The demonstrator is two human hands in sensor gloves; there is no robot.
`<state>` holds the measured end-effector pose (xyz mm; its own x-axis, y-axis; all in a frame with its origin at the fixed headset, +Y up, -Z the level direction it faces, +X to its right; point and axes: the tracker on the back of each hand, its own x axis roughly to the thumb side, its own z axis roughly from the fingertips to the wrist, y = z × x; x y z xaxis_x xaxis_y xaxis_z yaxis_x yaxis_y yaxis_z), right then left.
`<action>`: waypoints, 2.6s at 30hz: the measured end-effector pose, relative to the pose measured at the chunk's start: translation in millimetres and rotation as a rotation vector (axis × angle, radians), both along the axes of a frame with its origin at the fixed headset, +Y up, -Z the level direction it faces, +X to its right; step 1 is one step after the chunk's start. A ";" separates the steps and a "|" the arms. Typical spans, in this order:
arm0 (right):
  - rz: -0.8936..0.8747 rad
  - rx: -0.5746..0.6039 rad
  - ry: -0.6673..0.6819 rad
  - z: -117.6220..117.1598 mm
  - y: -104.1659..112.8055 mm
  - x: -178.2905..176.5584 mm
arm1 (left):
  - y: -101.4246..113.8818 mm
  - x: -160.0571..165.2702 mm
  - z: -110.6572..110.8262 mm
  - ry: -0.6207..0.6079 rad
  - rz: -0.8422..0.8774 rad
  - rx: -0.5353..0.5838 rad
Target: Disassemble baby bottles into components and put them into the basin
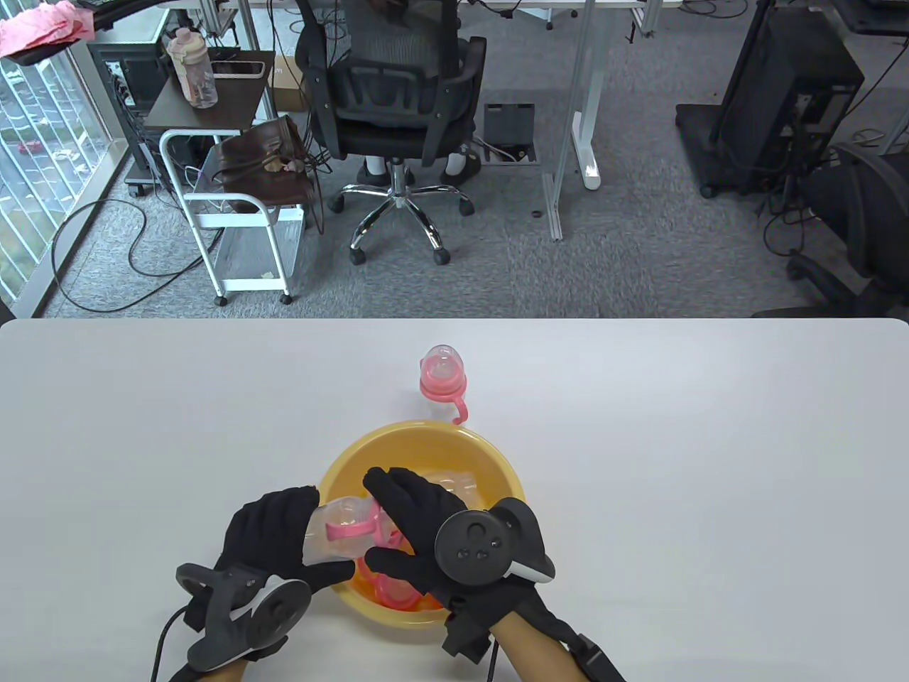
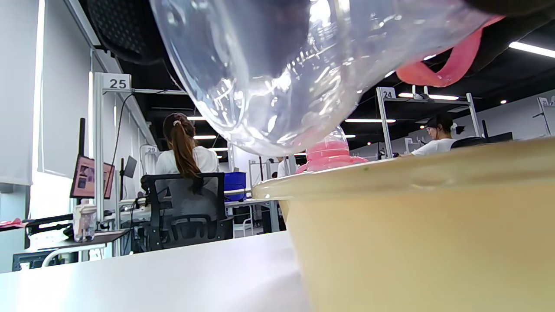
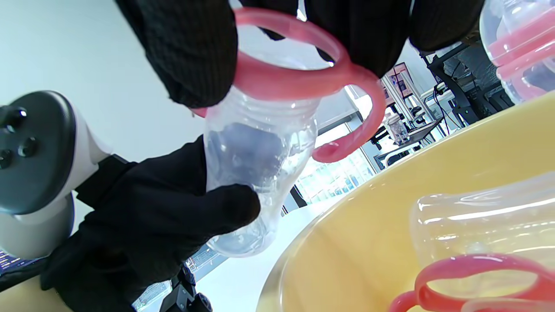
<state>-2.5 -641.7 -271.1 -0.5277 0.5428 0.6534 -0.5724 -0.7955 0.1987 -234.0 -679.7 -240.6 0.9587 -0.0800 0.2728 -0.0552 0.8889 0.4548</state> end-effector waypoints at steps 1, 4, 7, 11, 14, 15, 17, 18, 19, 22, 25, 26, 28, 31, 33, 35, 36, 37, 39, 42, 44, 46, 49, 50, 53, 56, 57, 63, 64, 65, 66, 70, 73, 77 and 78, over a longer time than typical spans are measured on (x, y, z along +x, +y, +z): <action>-0.002 0.000 -0.007 -0.4 0.6 1.5 | -0.5 -1.4 -0.8 0.006 0.002 -0.002; -0.018 -0.001 -0.020 -1.9 2.7 5.9 | -2.7 -8.4 -4.3 0.039 0.007 -0.014; -0.018 -0.002 -0.042 -2.7 3.6 9.3 | -7.1 -17.9 -9.8 0.088 0.019 -0.038; 0.048 0.002 -0.069 -3.9 2.6 8.8 | -8.7 -30.2 -13.7 0.144 0.037 -0.042; 0.205 0.029 -0.101 -5.5 -1.4 6.8 | -7.4 -34.3 -14.6 0.164 0.064 -0.032; 0.263 0.023 -0.111 -6.2 -4.1 6.0 | -7.0 -34.5 -14.9 0.168 0.062 -0.028; 0.323 0.009 -0.121 -6.2 -8.9 4.1 | -6.6 -34.4 -15.3 0.173 0.050 -0.025; 0.338 0.006 -0.127 -6.2 -10.3 3.1 | -6.2 -34.3 -15.2 0.174 0.048 -0.024; 0.369 -0.003 -0.147 -6.7 -12.3 1.9 | -6.1 -34.6 -15.3 0.176 0.046 -0.024; 0.408 -0.033 -0.184 -8.2 -16.5 -2.4 | -5.4 -36.2 -16.0 0.181 0.054 -0.023; 0.461 -0.070 -0.205 -11.1 -22.1 -10.5 | -5.3 -37.5 -16.6 0.187 0.064 -0.023; 0.498 -0.074 -0.206 -12.9 -24.6 -16.5 | -5.2 -37.7 -16.5 0.189 0.065 -0.023; 0.557 -0.088 -0.213 -15.4 -27.1 -24.0 | -5.1 -37.8 -16.6 0.191 0.066 -0.025; 0.663 -0.150 -0.238 -21.9 -32.2 -39.2 | -5.0 -37.8 -16.5 0.194 0.067 -0.022; 0.707 -0.156 -0.247 -24.6 -34.7 -48.5 | -4.7 -38.4 -16.7 0.195 0.069 -0.019; 0.767 -0.152 -0.261 -27.2 -37.5 -57.3 | -4.3 -38.9 -16.7 0.195 0.075 -0.017; 0.790 -0.153 -0.269 -28.3 -39.1 -60.8 | -4.3 -39.2 -16.8 0.197 0.077 -0.016; 0.815 -0.159 -0.273 -29.9 -41.5 -64.8 | -4.4 -39.7 -16.9 0.198 0.081 -0.016; 0.834 -0.189 -0.265 -32.2 -46.0 -69.3 | -4.8 -40.5 -17.1 0.202 0.085 -0.017; 0.835 -0.210 -0.279 -35.3 -51.1 -71.2 | -4.6 -41.0 -17.3 0.205 0.090 -0.019; 0.828 -0.234 -0.274 -35.9 -53.4 -72.4 | -4.5 -40.7 -17.3 0.204 0.092 -0.016; 0.807 -0.232 -0.268 -35.3 -53.4 -73.1 | -4.0 -40.2 -17.2 0.196 0.091 -0.006; 0.770 -0.227 -0.258 -35.2 -52.0 -72.9 | -4.0 -40.2 -17.6 0.194 0.092 -0.003; 0.751 -0.231 -0.258 -35.0 -50.8 -72.2 | -4.1 -40.2 -17.6 0.194 0.091 -0.002; 0.714 -0.238 -0.246 -34.6 -47.0 -68.9 | -4.2 -40.5 -17.5 0.196 0.089 -0.004; 0.675 -0.209 -0.258 -32.5 -40.0 -59.5 | -3.9 -40.4 -17.2 0.195 0.087 -0.004; 0.656 -0.200 -0.262 -31.7 -38.0 -55.7 | -3.8 -40.1 -17.1 0.194 0.085 -0.003; 0.489 -0.124 -0.298 -23.6 -27.0 -8.8 | -4.4 -37.6 -16.3 0.181 0.066 -0.001; 0.477 -0.093 -0.305 -21.5 -26.0 6.6 | -4.5 -37.2 -16.1 0.179 0.064 -0.003; 0.472 -0.073 -0.317 -20.5 -25.8 14.8 | -4.6 -37.1 -16.0 0.178 0.063 -0.003; 0.467 -0.051 -0.337 -18.9 -25.3 28.1 | -4.7 -36.7 -15.9 0.177 0.060 -0.002; 0.382 -0.045 -0.368 -13.8 -29.3 74.5 | -4.9 -34.7 -15.6 0.172 0.047 -0.004; 0.343 -0.038 -0.407 -8.1 -37.8 93.6 | -4.9 -31.9 -15.0 0.164 0.033 -0.003; 0.294 0.063 -0.447 2.5 -56.4 108.6 | -4.5 -24.8 -12.6 0.136 0.024 -0.003; 0.356 0.037 -0.458 4.7 -54.9 110.9 | -4.2 -23.3 -12.2 0.132 0.016 -0.004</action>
